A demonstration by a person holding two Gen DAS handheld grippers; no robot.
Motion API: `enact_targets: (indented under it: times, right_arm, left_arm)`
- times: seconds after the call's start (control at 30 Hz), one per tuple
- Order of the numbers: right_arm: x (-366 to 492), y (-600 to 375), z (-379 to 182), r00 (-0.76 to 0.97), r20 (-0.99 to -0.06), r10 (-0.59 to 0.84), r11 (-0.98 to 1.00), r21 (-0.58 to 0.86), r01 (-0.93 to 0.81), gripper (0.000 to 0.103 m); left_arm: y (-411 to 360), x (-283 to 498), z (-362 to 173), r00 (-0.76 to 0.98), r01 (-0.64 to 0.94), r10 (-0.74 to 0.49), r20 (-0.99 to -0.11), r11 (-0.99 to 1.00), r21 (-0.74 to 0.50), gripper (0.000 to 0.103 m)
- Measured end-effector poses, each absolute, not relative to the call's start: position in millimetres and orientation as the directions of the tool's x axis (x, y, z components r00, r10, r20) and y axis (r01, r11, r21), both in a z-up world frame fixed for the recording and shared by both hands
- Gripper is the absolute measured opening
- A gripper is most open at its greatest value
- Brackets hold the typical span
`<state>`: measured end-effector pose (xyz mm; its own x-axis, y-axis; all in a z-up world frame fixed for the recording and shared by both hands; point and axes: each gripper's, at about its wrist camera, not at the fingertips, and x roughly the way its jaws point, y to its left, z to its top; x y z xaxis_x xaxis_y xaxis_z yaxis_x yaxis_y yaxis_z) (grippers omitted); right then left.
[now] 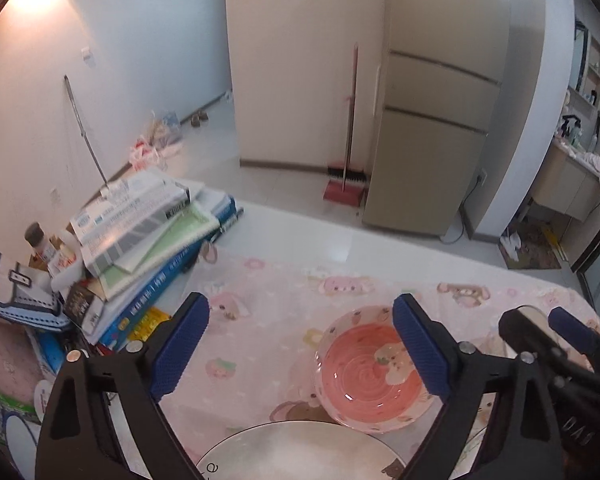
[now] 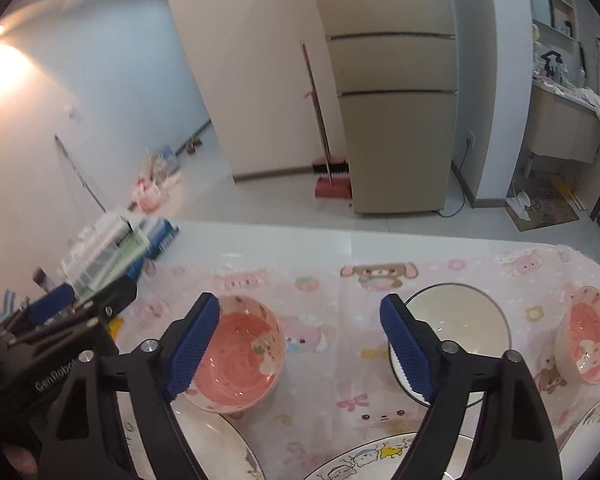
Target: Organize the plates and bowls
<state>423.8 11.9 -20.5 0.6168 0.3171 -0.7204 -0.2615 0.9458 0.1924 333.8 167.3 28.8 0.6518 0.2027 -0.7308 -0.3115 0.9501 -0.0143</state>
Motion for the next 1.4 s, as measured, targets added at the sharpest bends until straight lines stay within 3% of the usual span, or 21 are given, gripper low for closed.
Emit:
enact_targets:
  times: [0.1,0.27,0.4,0.5,0.53,0.57,0.63,0.7,1.0,1.23,1.4]
  right_arm:
    - [430.3,25.7,-45.7,0.575,-0.749,0.330,0.938,0.195,-0.285,0.076]
    - [438.3,37.1,-74.2,0.502,-0.789,0.355,0.925,0.220,-0.309,0.063]
    - [443.5,44.2,-94.8,0.454,-0.816,0.359,0.921,0.233,-0.312,0.058]
    - [445.4,45.9,-102.8,0.445,-0.824,0.350,0.924,0.227,-0.307,0.053]
    - [446.1,45.9,-106.6,0.439,-0.828,0.349,0.924,0.228,-0.306,0.045]
    - [448.0,47.2,-112.6,0.423,-0.836,0.350,0.923,0.231,-0.307,0.030]
    - [451.0,48.6,-121.7,0.389,-0.844,0.369,0.915,0.258,-0.309,0.021]
    - [452.8,50.2,-128.6,0.364,-0.848,0.386,0.909,0.281,-0.310,0.019]
    - [451.5,55.6,-134.6,0.359,-0.853,0.378,0.912,0.276,-0.303,0.014]
    - [451.7,47.7,-124.4,0.369,-0.845,0.388,0.912,0.296,-0.283,0.014]
    - [445.0,33.0,-95.3,0.407,-0.808,0.426,0.898,0.323,-0.297,0.014]
  left_arm:
    - [173.8,343.0,10.3,0.596,-0.322,0.181,-0.782,0.946,-0.027,0.075]
    - [177.3,351.0,-8.6,0.555,-0.316,0.128,-0.822,0.947,-0.066,0.065]
    - [176.9,364.0,-32.7,0.493,-0.301,0.080,-0.866,0.950,-0.083,0.046]
    - [178.1,370.8,-51.4,0.445,-0.293,0.029,-0.895,0.949,-0.115,0.039]
    - [178.5,372.2,-56.3,0.437,-0.291,0.014,-0.899,0.948,-0.127,0.038]
    - [180.0,373.0,-60.0,0.435,-0.289,0.000,-0.901,0.947,-0.139,0.036]
    - [182.5,375.1,-70.3,0.427,-0.299,-0.040,-0.904,0.937,-0.183,0.023]
    - [184.2,378.7,-83.9,0.392,-0.303,-0.096,-0.915,0.926,-0.227,0.017]
    - [190.1,376.3,-90.5,0.383,-0.308,-0.189,-0.904,0.897,-0.318,0.011]
    - [179.9,375.0,-75.5,0.400,-0.283,-0.134,-0.907,0.923,-0.261,0.010]
    - [182.3,368.6,-52.6,0.455,-0.271,-0.162,-0.876,0.912,-0.309,0.010]
